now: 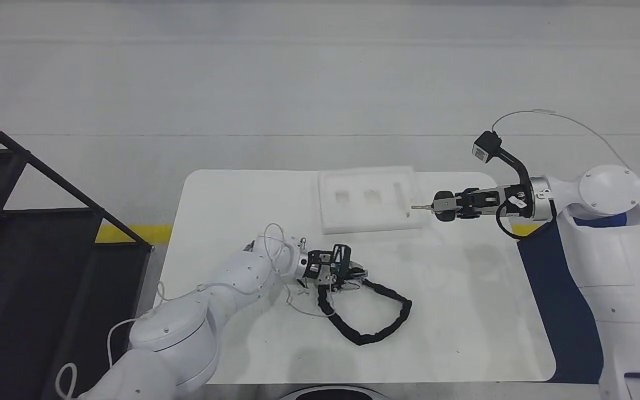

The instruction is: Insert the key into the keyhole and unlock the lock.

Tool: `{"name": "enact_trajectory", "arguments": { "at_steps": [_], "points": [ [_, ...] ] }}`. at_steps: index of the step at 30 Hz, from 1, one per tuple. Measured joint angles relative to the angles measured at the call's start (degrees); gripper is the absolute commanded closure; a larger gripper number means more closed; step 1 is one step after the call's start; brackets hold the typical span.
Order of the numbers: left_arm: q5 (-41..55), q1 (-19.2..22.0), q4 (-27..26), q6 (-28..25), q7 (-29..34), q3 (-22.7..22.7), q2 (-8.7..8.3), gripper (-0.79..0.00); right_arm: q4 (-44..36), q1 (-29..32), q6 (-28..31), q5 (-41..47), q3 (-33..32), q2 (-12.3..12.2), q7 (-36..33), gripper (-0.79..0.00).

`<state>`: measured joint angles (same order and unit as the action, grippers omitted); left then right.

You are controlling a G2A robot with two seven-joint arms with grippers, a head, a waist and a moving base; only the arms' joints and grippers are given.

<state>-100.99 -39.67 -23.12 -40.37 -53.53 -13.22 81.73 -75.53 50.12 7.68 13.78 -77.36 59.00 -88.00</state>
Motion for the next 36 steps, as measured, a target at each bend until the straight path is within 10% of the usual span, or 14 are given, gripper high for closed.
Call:
{"name": "enact_trajectory", "arguments": {
  "at_steps": [17,36],
  "points": [
    [-1.75,0.95,-4.37,1.51,-11.96,0.13,-1.70,0.000,0.00,0.00,0.00,0.00,0.00,0.00,0.00,0.000],
    [4.60,2.84,-34.21,-0.41,-9.96,-3.79,-15.08,0.000,-9.78,5.14,-7.43,-3.47,-2.36,-2.24,-0.05,0.000]
  ]
}}
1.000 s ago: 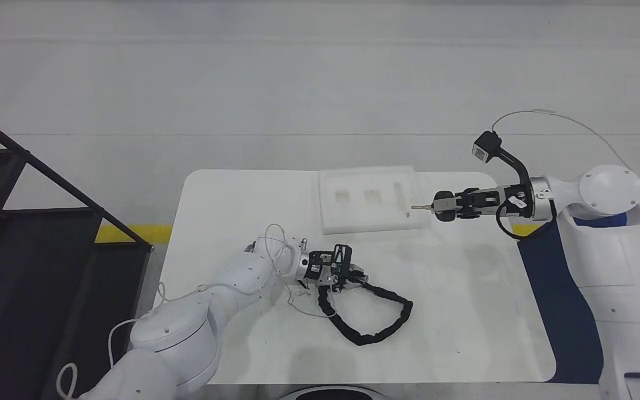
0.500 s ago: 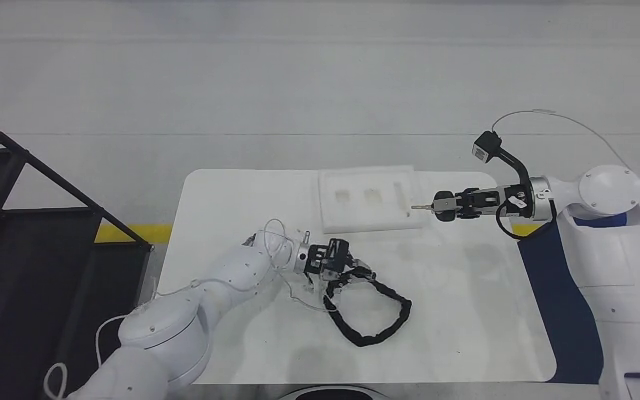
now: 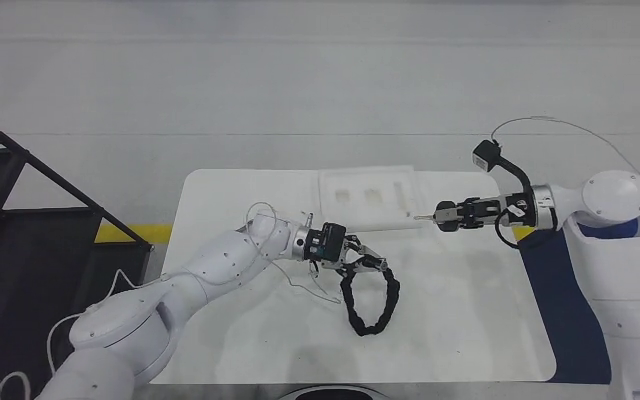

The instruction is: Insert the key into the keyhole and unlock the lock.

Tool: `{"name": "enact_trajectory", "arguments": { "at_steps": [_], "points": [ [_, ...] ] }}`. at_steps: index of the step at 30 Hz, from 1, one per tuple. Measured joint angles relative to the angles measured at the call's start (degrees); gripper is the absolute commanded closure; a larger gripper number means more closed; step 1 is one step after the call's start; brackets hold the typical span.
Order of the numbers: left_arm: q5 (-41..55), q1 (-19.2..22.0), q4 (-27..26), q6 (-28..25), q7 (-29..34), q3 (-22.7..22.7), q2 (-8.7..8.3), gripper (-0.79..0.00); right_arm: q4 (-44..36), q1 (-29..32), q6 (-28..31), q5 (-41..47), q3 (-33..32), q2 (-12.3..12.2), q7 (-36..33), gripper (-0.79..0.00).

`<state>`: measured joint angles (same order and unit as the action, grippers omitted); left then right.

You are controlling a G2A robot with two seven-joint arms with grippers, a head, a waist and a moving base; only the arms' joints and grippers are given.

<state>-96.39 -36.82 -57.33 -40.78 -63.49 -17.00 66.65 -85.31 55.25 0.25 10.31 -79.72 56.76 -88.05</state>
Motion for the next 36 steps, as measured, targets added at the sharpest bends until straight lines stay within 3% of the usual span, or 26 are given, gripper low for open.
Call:
{"name": "enact_trajectory", "arguments": {
  "at_steps": [9,16,22,36],
  "points": [
    [4.34,-4.13,-14.19,-1.86,6.57,-8.98,-5.99,0.000,-9.87,4.85,-2.79,6.16,-3.25,-4.43,0.05,0.000],
    [6.60,-7.78,-24.16,-2.43,11.83,-16.00,-9.15,0.000,-13.12,7.01,-2.99,14.84,-4.64,-7.09,0.05,0.000],
    [7.82,-9.31,-28.79,-2.85,14.98,-19.53,-10.05,0.000,-13.15,7.47,-2.62,19.29,-4.74,-8.75,0.05,0.000],
    [8.49,-9.42,-29.10,-2.51,15.46,-20.29,-9.94,0.000,-12.85,7.45,-2.42,20.37,-4.66,-8.88,0.05,0.000]
  ]
}}
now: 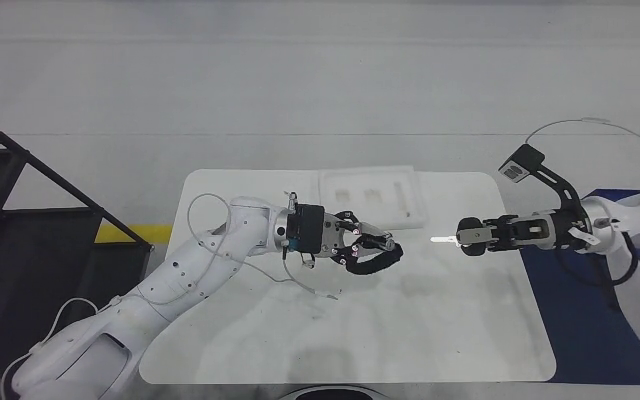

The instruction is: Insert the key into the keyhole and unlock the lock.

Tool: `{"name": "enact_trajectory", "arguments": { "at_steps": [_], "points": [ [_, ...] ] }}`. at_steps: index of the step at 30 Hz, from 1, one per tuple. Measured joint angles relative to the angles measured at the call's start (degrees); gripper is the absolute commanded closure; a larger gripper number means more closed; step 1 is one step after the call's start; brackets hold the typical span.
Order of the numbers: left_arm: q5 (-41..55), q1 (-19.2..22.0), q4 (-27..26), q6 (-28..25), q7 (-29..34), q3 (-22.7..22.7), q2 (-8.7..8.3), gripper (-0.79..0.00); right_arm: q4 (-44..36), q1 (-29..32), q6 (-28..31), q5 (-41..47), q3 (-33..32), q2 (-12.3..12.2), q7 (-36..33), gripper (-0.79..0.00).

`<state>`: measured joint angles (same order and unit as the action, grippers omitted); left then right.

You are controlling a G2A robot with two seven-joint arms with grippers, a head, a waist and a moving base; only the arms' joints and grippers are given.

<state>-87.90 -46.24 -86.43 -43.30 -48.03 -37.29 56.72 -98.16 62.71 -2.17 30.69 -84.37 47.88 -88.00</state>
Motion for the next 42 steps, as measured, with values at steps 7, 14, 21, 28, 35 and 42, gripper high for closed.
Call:
{"name": "enact_trajectory", "arguments": {
  "at_steps": [7,14,21,28,35,42],
  "points": [
    [0.05,-0.06,0.03,0.06,0.06,-0.03,0.00,0.000,-0.22,0.52,-0.10,0.13,0.07,0.04,1.07,0.000],
    [5.75,-0.89,-0.55,5.34,9.00,-0.74,1.38,0.000,-4.38,2.20,-2.15,-4.29,-1.33,-0.64,3.18,0.000],
    [9.76,2.65,1.10,7.60,15.11,3.46,5.26,0.000,-10.18,4.36,-7.18,-8.20,-4.50,-1.48,6.18,0.000],
    [9.15,5.83,7.30,7.93,12.46,7.32,8.97,0.000,-14.63,6.75,-10.49,-10.74,-7.80,-2.26,7.30,0.000],
    [6.47,7.17,13.10,8.42,8.27,8.94,11.32,0.000,-17.61,7.55,-13.69,-16.52,-8.77,-3.00,8.89,0.000],
    [5.09,7.72,16.69,8.16,6.06,9.98,13.33,0.000,-19.59,6.83,-15.54,-22.49,-6.64,-3.52,10.50,0.000]
  ]
}}
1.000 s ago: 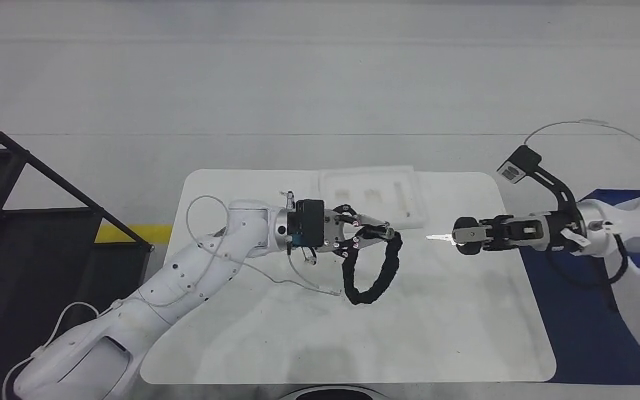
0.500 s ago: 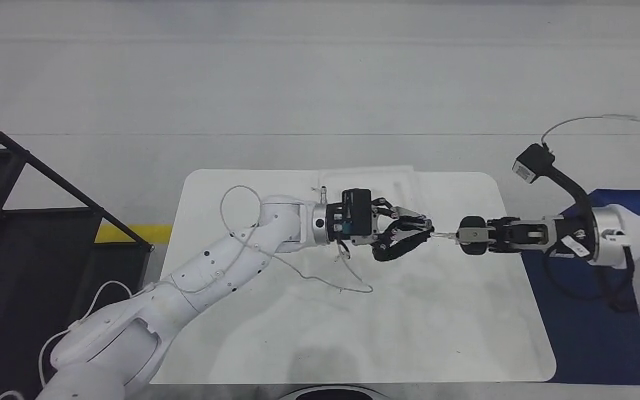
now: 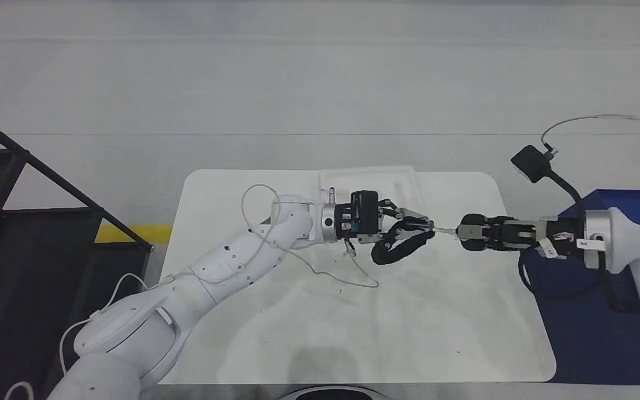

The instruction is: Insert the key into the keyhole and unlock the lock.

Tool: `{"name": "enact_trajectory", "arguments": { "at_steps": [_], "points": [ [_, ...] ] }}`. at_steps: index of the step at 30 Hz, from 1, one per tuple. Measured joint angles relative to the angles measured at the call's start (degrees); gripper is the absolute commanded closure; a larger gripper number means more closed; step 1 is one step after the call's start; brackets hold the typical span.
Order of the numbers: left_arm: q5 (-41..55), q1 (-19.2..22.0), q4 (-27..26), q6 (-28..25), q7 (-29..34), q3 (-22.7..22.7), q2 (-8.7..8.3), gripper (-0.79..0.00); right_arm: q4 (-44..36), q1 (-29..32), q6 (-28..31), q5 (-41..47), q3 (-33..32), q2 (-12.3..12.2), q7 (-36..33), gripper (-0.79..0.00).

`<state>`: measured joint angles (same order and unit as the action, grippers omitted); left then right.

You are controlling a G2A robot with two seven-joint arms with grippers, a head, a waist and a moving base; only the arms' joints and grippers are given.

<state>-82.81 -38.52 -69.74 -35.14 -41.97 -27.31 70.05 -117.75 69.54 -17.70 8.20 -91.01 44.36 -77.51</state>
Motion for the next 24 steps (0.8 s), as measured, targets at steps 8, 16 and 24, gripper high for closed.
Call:
{"name": "enact_trajectory", "arguments": {
  "at_steps": [8,16,24],
  "points": [
    [-1.13,0.52,3.04,-1.54,-1.14,0.11,1.53,0.000,-0.09,-1.40,-1.00,-3.28,1.64,-0.51,-0.19,0.000],
    [-1.99,0.72,4.21,-2.87,-1.08,-0.18,2.62,0.000,0.09,-2.43,-1.60,-5.18,3.04,-0.94,-0.73,0.000],
    [-2.57,0.53,5.25,-3.81,-0.88,-0.75,3.48,0.000,0.60,-3.29,-1.96,-5.73,3.96,-1.33,-1.37,0.000]
  ]
}}
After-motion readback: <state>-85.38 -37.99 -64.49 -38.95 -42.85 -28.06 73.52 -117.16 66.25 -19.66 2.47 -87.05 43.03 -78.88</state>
